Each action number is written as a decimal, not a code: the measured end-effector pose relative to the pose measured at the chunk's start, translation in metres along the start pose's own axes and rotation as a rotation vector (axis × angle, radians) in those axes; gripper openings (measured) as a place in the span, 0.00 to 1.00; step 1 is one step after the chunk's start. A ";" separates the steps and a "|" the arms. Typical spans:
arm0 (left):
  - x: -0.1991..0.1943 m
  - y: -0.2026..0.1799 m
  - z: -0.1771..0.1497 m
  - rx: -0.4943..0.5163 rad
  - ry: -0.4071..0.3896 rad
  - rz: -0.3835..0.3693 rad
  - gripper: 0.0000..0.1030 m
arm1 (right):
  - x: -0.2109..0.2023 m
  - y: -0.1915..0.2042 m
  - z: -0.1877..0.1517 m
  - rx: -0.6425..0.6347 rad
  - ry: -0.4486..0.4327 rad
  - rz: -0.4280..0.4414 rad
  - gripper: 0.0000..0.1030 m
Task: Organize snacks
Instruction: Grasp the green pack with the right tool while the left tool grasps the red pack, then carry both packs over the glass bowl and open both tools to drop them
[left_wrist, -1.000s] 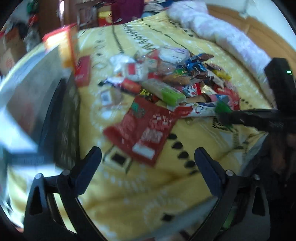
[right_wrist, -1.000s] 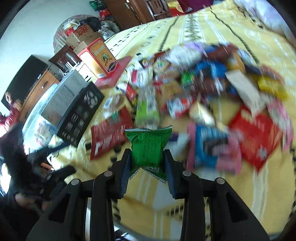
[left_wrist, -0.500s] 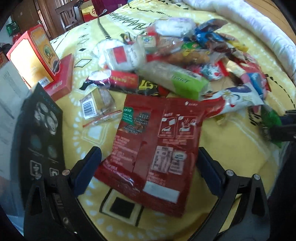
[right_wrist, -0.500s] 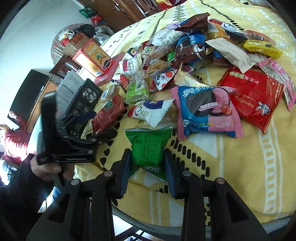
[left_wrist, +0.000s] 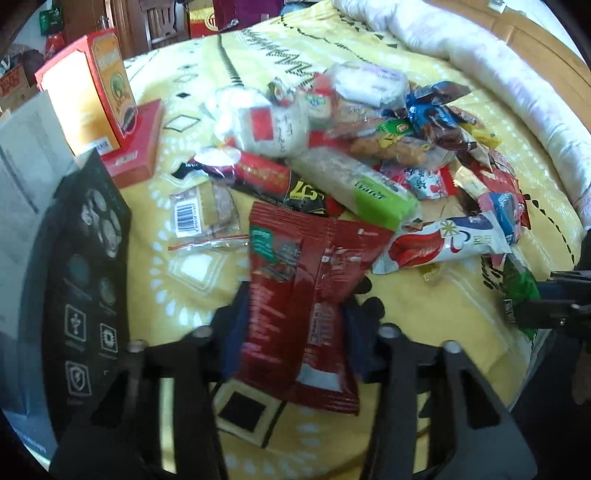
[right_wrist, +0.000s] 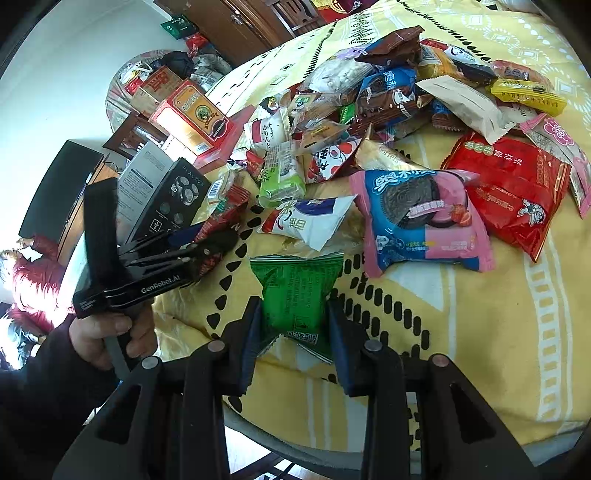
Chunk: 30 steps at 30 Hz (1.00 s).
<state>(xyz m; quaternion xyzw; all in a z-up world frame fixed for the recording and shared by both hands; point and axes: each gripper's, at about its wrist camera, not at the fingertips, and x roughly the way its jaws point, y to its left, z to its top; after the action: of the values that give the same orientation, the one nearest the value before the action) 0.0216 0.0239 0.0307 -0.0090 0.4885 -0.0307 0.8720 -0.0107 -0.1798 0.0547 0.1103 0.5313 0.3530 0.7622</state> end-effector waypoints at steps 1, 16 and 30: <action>-0.002 0.000 -0.001 -0.005 -0.006 -0.002 0.35 | 0.000 0.000 -0.001 0.000 0.000 0.001 0.37; -0.064 -0.012 0.010 0.007 -0.158 -0.006 0.18 | -0.023 0.025 0.014 -0.082 -0.090 -0.062 0.37; -0.213 0.116 0.003 -0.243 -0.380 0.249 0.18 | -0.031 0.207 0.096 -0.423 -0.202 0.039 0.37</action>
<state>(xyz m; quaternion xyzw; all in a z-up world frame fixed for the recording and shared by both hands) -0.0818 0.1528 0.2086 -0.0591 0.3133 0.1382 0.9377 -0.0187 -0.0304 0.2292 -0.0066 0.3644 0.4584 0.8106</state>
